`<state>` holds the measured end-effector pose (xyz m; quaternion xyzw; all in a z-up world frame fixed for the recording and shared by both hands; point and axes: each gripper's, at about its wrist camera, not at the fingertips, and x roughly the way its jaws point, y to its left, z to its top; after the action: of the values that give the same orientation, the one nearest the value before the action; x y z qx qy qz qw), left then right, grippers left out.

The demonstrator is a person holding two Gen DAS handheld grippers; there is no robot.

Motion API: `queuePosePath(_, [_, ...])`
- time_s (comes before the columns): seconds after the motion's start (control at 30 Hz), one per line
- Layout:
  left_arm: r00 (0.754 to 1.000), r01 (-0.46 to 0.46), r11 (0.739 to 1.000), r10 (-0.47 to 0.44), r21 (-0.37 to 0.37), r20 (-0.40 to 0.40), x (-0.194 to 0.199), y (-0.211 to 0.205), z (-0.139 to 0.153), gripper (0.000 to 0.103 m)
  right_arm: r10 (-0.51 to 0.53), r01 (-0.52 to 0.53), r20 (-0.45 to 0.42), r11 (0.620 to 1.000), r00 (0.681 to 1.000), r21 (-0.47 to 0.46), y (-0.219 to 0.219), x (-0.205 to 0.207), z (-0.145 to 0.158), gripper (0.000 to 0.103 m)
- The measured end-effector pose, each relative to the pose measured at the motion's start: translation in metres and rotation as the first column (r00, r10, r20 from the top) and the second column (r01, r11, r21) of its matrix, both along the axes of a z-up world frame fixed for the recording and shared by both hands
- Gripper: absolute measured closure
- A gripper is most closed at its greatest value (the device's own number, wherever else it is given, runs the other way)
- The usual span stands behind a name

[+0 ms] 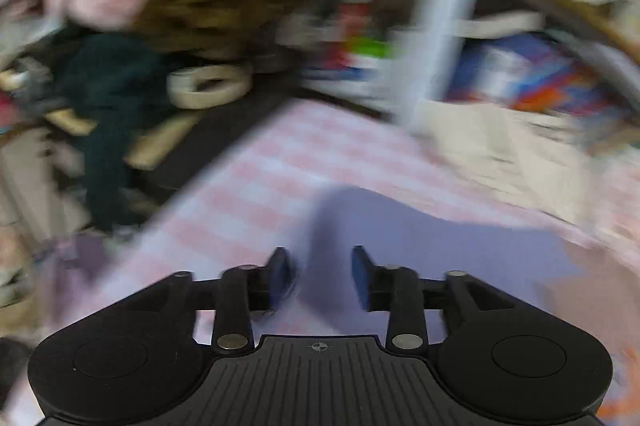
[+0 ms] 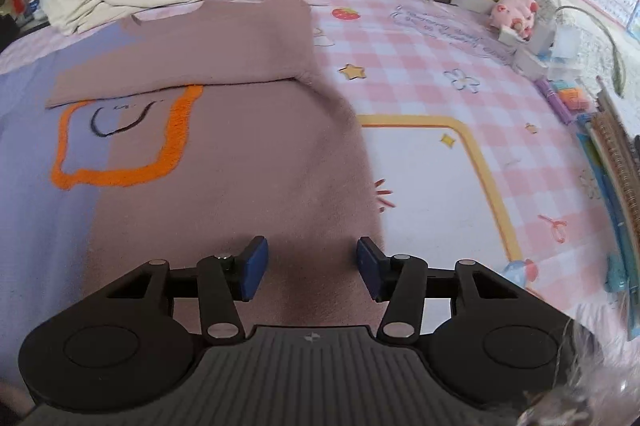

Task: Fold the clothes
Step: 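Lay the sweater flat on the mat and open both grippers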

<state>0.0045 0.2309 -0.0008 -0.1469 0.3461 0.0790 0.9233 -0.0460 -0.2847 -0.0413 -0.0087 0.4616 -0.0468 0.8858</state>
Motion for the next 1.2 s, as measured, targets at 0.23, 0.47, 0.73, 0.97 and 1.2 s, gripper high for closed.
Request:
queuePosePath(0.23, [0.941, 0.316, 0.933, -0.331, -0.172, -0.072, -0.003, -0.091, -0.036, 0.06, -0.061, 0.061, -0.01, 0.998, 0.998, -0.018, -0.028, -0.002, -0.002, 0.057])
queuePosePath(0.47, [0.941, 0.301, 0.937, -0.322, -0.177, -0.104, 0.023, -0.109, -0.049, 0.097, -0.033, 0.035, -0.029, 0.995, 0.999, 0.092, -0.021, -0.008, -0.001, 0.089])
queuePosePath(0.73, [0.959, 0.244, 0.961, -0.26, -0.133, -0.117, 0.035, -0.091, -0.049, 0.096, 0.15, -0.152, -0.021, 0.986, 0.988, -0.064, 0.027, -0.009, 0.01, 0.063])
queuePosePath(0.97, [0.966, 0.255, 0.965, -0.257, -0.062, -0.034, 0.002, -0.101, -0.029, 0.091, 0.606, -0.569, 0.116, 0.785, 0.787, -0.244, 0.117, 0.04, 0.036, 0.058])
queuePosePath(1.2, [0.94, 0.33, 0.943, -0.333, -0.052, -0.074, -0.039, -0.133, -0.038, 0.086, 0.757, -0.738, 0.094, 0.651, 0.646, -0.177, 0.222, 0.107, 0.016, 0.072])
